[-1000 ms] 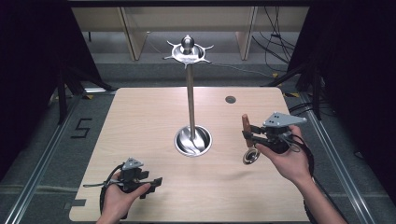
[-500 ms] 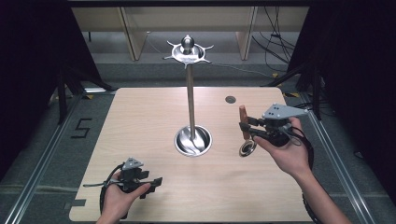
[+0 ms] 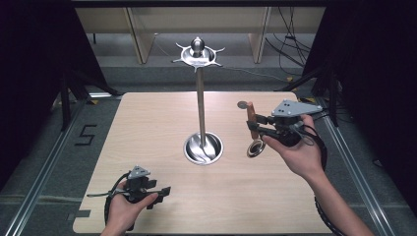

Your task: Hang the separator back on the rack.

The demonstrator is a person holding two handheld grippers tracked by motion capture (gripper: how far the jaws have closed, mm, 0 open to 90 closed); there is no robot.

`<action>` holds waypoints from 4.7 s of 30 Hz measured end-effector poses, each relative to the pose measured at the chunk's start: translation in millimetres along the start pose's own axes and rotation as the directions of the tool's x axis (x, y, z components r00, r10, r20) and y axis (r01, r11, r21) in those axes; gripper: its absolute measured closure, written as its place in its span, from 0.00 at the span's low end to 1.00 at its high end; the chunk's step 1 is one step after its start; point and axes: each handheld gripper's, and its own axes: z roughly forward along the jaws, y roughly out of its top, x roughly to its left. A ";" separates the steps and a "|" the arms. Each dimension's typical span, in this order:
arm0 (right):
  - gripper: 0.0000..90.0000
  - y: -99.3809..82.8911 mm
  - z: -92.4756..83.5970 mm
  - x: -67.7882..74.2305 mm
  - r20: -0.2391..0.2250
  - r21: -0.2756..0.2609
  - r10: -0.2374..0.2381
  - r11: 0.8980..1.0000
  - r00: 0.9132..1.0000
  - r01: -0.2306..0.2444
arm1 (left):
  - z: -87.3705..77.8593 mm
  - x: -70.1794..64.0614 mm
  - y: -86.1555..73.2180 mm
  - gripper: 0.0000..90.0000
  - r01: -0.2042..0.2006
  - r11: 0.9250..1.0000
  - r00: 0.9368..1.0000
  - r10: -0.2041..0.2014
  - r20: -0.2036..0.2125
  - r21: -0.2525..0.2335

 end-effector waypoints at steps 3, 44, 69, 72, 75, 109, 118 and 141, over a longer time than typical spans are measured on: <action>0.76 3.1 -0.5 -1.8 -0.012 0.010 -0.021 1.000 1.000 0.021 | -0.4 -0.1 0.2 0.39 0.000 1.000 1.000 0.000 -0.001 0.003; 0.76 26.6 2.5 -1.8 0.005 -0.032 0.013 0.999 1.000 -0.013 | -0.4 0.2 0.4 0.39 -0.005 1.000 1.000 0.005 0.010 -0.010; 0.76 36.7 4.9 -5.4 0.032 -0.049 0.014 0.999 0.999 -0.012 | -1.1 0.0 0.7 0.39 -0.009 1.000 1.000 0.009 0.002 -0.014; 0.76 38.3 5.6 -5.4 0.034 -0.058 0.016 0.998 0.999 -0.014 | -1.2 0.1 0.7 0.39 -0.010 1.000 1.000 0.010 0.002 -0.014; 0.76 39.6 6.2 -5.1 0.026 -0.059 0.020 0.998 0.999 -0.018 | -1.2 0.0 0.7 0.39 -0.008 1.000 1.000 0.008 0.003 -0.016; 0.76 58.9 13.8 -2.5 0.027 -0.082 0.019 0.997 0.999 -0.016 | 0.7 -1.9 0.7 0.39 0.025 0.999 1.000 -0.025 0.002 -0.047; 0.76 65.1 14.9 -1.7 0.032 -0.093 0.008 0.996 0.999 -0.005 | 0.9 -2.0 0.8 0.39 0.023 0.999 1.000 -0.023 0.001 -0.045; 0.76 81.4 18.6 2.6 0.013 -0.106 -0.005 0.994 1.000 0.006 | -0.9 -0.3 0.9 0.39 0.003 1.000 1.000 -0.002 0.015 -0.031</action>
